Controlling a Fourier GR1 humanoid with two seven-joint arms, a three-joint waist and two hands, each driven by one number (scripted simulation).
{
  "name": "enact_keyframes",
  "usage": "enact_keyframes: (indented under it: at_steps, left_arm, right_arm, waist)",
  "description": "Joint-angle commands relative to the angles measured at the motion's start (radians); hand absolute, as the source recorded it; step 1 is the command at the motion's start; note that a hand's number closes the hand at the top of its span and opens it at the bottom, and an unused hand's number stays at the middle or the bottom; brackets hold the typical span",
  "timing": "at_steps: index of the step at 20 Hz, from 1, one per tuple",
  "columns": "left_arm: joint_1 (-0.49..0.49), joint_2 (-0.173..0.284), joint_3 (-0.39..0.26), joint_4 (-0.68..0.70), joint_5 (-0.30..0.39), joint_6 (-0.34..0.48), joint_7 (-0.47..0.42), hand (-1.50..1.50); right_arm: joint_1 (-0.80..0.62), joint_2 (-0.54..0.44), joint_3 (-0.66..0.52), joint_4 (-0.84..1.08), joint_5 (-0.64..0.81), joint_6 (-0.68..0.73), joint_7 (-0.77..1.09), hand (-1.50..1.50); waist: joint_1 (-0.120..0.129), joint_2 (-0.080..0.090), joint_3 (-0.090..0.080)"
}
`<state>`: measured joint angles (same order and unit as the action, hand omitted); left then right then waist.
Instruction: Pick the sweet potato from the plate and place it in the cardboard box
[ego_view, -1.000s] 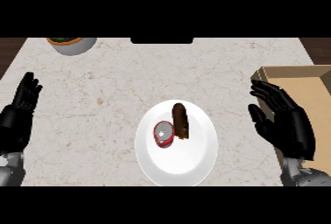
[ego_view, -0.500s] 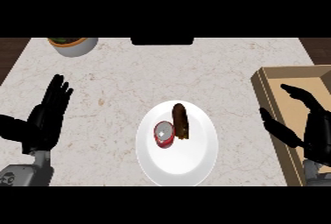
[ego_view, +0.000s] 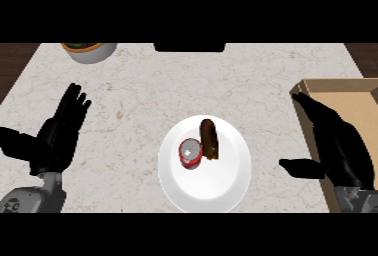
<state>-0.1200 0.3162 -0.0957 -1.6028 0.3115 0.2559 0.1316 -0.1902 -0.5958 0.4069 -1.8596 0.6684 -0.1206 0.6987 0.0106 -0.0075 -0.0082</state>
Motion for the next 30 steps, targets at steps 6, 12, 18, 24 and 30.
enact_keyframes:
  at_steps: [6, 12, 18, 24, 30]
  left_arm:
    - [-0.019, -0.017, -0.003, 0.036, -0.016, -0.003, -0.007, 0.0]
    - [0.008, -0.053, -0.016, 0.013, -0.034, 0.003, -0.019, 0.0]
    - [-0.02, -0.04, 0.012, -0.011, -0.027, 0.012, 0.044, 0.0]
    - [0.05, -0.043, 0.017, -0.05, -0.028, -0.014, 0.023, 0.0]
    - [0.04, -0.058, 0.015, -0.06, -0.054, -0.01, 0.031, 0.0]
  right_arm:
    - [-0.334, 0.252, 0.137, -0.061, -0.111, 0.447, 0.578, -1.5]
    - [-0.432, 0.451, 0.153, 0.089, -0.078, 0.418, 0.6, -1.5]
    - [-0.507, 0.547, 0.133, 0.233, -0.006, 0.412, 0.63, -1.5]
    - [-0.394, 0.573, 0.135, 0.272, 0.062, 0.353, 0.549, -1.5]
    - [-0.451, 0.594, 0.093, 0.38, 0.065, 0.35, 0.522, -1.5]
  waist:
    - [0.015, 0.008, 0.004]
    - [-0.001, 0.007, 0.007]
    - [-0.005, 0.006, 0.007]
    - [-0.007, 0.005, 0.008]
    - [-0.003, 0.007, 0.008]
